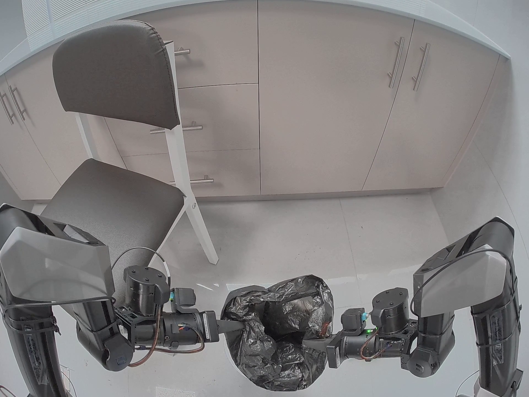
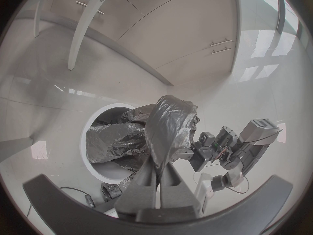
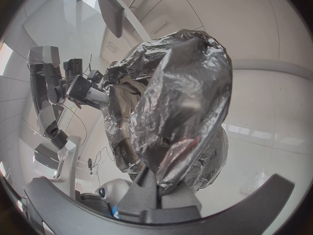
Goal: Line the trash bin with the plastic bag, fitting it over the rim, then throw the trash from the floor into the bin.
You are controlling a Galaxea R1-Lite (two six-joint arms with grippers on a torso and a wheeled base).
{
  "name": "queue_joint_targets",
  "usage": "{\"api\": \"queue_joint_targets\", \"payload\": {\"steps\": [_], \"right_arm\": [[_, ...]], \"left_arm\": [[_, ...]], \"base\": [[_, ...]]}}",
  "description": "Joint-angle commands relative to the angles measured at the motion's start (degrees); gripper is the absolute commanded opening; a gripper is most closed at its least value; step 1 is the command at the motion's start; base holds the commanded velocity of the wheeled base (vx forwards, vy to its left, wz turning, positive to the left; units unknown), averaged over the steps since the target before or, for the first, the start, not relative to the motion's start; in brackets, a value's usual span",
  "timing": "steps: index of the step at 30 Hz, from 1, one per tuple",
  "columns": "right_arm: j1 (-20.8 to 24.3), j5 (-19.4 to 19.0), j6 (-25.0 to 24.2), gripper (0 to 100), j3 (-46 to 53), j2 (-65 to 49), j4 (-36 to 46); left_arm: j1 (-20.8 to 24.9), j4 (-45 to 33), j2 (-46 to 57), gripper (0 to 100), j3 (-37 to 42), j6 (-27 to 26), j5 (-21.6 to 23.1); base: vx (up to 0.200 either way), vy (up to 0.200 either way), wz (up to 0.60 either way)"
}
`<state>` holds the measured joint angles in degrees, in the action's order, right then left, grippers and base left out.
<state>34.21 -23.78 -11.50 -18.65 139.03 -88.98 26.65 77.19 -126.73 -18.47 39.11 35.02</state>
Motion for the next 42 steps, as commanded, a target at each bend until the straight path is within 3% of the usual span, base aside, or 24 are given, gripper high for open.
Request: {"api": "queue_joint_targets", "payload": {"steps": [1,4,16,20,24,31,42], "right_arm": [[0.4,1.2,0.4,0,-0.6,2.2,-1.0],[1.2,1.5,0.7,0,-0.4,2.5,-1.0],[1.1,2.9,1.5,0,-1.5,3.8,-1.0],[1.6,13.5,1.1,0,-4.4,5.1,-1.0],[2.0,14.2,1.6,0,-4.6,5.9,-1.0],[2.6,14.8,1.9,0,-4.8,6.7,-1.0],[3.2,23.1,5.4,0,-7.5,9.4,-1.0]], "left_arm": [[1.5,0.0,-1.4,0,0.5,-1.1,-2.4],[3.1,0.0,-2.3,0,0.5,-2.6,-6.5],[3.9,-0.1,-3.7,0,0.9,-5.3,-9.3],[3.9,-0.3,-5.2,0,0.5,-8.8,-15.2],[4.1,-0.2,-6.6,0,0.4,-11.0,-18.3],[7.4,0.1,-10.8,0,-1.0,-15.4,-29.1],[7.2,-0.1,-11.3,0,-1.8,-15.0,-29.6]], "base": [[0.0,0.0,0.0],[0.0,0.0,0.0],[0.0,0.0,0.0],[0.0,0.0,0.0],[0.0,0.0,0.0],[0.0,0.0,0.0],[0.0,0.0,0.0]]}}
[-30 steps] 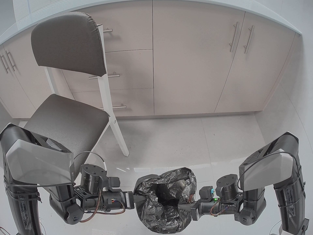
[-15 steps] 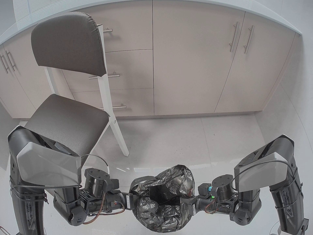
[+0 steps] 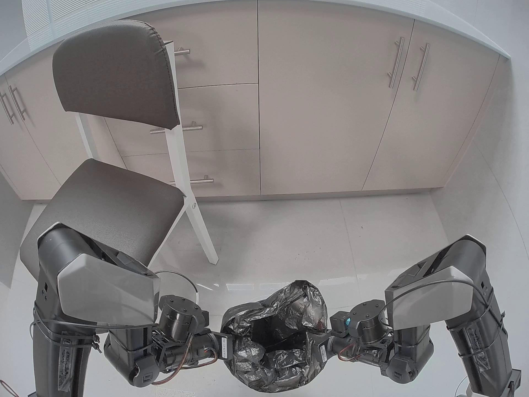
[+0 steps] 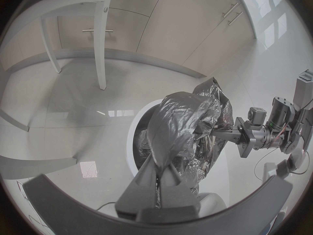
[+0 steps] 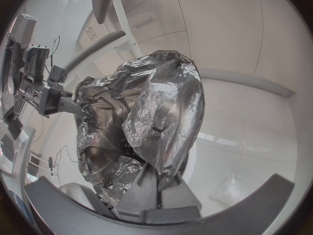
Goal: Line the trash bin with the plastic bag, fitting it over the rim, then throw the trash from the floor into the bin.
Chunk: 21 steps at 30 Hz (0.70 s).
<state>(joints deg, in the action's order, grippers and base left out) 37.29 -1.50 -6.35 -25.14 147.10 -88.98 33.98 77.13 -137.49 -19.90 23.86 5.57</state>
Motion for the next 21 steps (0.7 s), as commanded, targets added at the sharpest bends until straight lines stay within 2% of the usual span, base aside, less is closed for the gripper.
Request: {"api": "queue_joint_targets", "payload": {"steps": [1,2,4,10,12,17,21], "right_arm": [[0.2,1.9,0.6,0,-1.4,1.3,-1.0],[0.2,2.0,0.6,0,-1.5,1.3,-1.0],[0.2,5.2,1.5,0,-2.7,1.3,-0.1],[0.1,6.2,1.4,0,-3.5,1.2,0.6],[-0.1,8.2,1.4,0,-4.2,1.2,0.7],[-0.2,9.8,1.3,0,-5.0,1.0,2.1],[-0.6,13.0,0.8,0,-6.7,0.4,5.7]], "left_arm": [[-0.2,0.0,-0.7,0,-0.6,0.2,-0.4],[-0.2,0.0,-0.7,0,-0.6,0.2,-0.5],[-0.8,0.0,-0.5,0,-0.8,0.3,-2.4],[-0.6,0.1,-0.2,0,-0.8,0.4,-4.1],[-0.7,0.1,-0.3,0,-0.8,0.5,-5.0],[-0.6,0.0,-1.1,0,-1.1,0.4,-5.1],[-0.7,0.0,-1.5,0,-1.3,0.5,-5.1]], "base": [[0.0,0.0,0.0],[0.0,0.0,0.0],[0.0,0.0,0.0],[0.0,0.0,0.0],[0.0,0.0,0.0],[0.0,0.0,0.0],[0.0,0.0,0.0]]}}
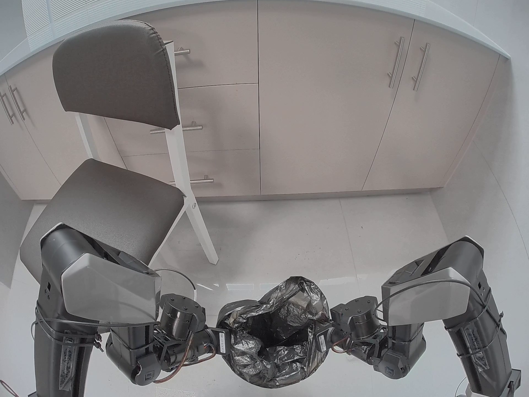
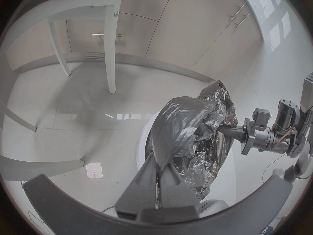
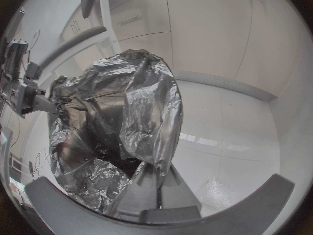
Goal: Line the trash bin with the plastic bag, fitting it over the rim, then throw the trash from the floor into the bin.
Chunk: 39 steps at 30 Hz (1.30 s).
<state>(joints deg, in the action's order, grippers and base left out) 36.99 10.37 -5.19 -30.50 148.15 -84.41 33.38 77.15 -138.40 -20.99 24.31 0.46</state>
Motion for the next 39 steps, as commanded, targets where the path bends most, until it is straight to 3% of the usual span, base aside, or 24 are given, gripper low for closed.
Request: {"api": "queue_joint_targets", "payload": {"steps": [1,16,23,24,33,39], "right_arm": [[-0.2,1.5,-0.5,0,-1.4,-0.9,1.8],[-0.2,5.5,-1.0,0,-3.6,-2.7,9.3],[-0.1,5.7,-1.0,0,-4.0,-3.0,10.8],[-0.1,5.8,-1.0,100,-4.0,-3.0,11.0],[0.2,5.8,-2.3,100,-4.4,-3.2,11.5],[3.4,7.8,-2.0,100,-3.4,-6.2,10.9]], "left_arm": [[-0.1,0.0,-0.6,0,-0.2,0.0,0.0],[0.0,0.1,-0.7,0,-0.2,0.2,0.1],[0.0,0.1,-0.7,0,-0.3,0.7,0.1],[0.0,0.1,-0.7,0,-0.2,0.7,0.1],[0.0,0.1,-1.0,0,-0.3,0.7,0.1],[0.0,0.1,-1.2,0,-0.8,0.7,0.2]], "base": [[0.0,0.0,0.0],[0.0,0.0,0.0],[0.0,0.0,0.0],[0.0,0.0,0.0],[0.0,0.0,0.0],[0.0,0.0,0.0]]}}
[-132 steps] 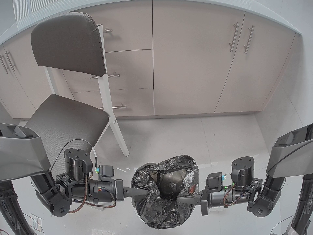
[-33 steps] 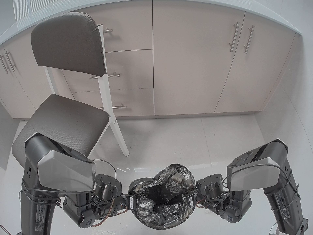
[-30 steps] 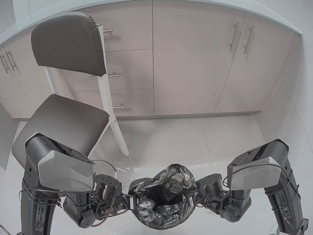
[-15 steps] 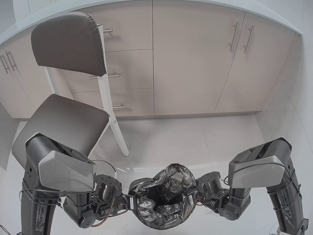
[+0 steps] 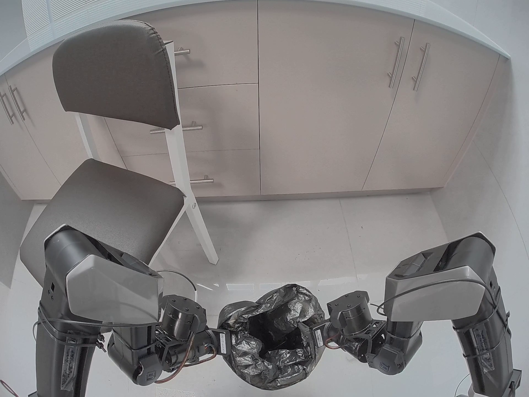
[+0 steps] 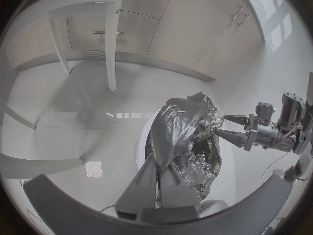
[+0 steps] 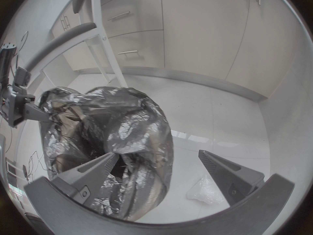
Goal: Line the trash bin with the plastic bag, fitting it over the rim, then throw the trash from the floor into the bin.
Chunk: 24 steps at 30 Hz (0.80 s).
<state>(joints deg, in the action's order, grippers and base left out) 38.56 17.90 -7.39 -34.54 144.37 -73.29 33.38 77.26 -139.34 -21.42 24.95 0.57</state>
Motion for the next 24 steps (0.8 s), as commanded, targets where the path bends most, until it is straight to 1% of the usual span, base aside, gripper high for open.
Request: {"api": "queue_joint_targets", "payload": {"steps": [1,3,6,8,18,22,24], "right_arm": [[2.0,0.3,0.5,100,0.4,-3.4,-0.2],[2.1,0.2,1.0,100,-0.2,-4.6,0.3],[1.4,0.2,6.1,100,-3.9,-5.6,2.7],[1.3,0.1,7.9,100,-5.5,-5.5,4.2],[2.0,-0.3,8.7,100,-10.3,-0.9,5.6],[2.0,-0.3,9.8,100,-12.3,-0.5,8.0],[2.0,-0.3,9.8,100,-14.4,-0.5,10.4]], "left_arm": [[0.0,0.1,-0.2,0,-0.4,0.0,0.1],[-0.1,0.1,-0.1,0,-0.5,0.1,0.1],[-0.1,1.7,-0.1,0,-0.4,0.3,0.2],[-0.1,2.9,-0.1,0,0.0,0.3,0.3],[0.6,3.0,-0.4,0,-0.6,0.1,0.4],[0.6,3.0,-0.4,0,-0.6,0.1,0.4],[0.6,3.1,-0.4,0,-0.6,0.1,0.4]], "base": [[0.0,0.0,0.0],[0.0,0.0,0.0],[0.0,0.0,0.0],[0.0,0.0,0.0],[0.0,0.0,0.0],[0.0,0.0,0.0],[0.0,0.0,0.0]]}}
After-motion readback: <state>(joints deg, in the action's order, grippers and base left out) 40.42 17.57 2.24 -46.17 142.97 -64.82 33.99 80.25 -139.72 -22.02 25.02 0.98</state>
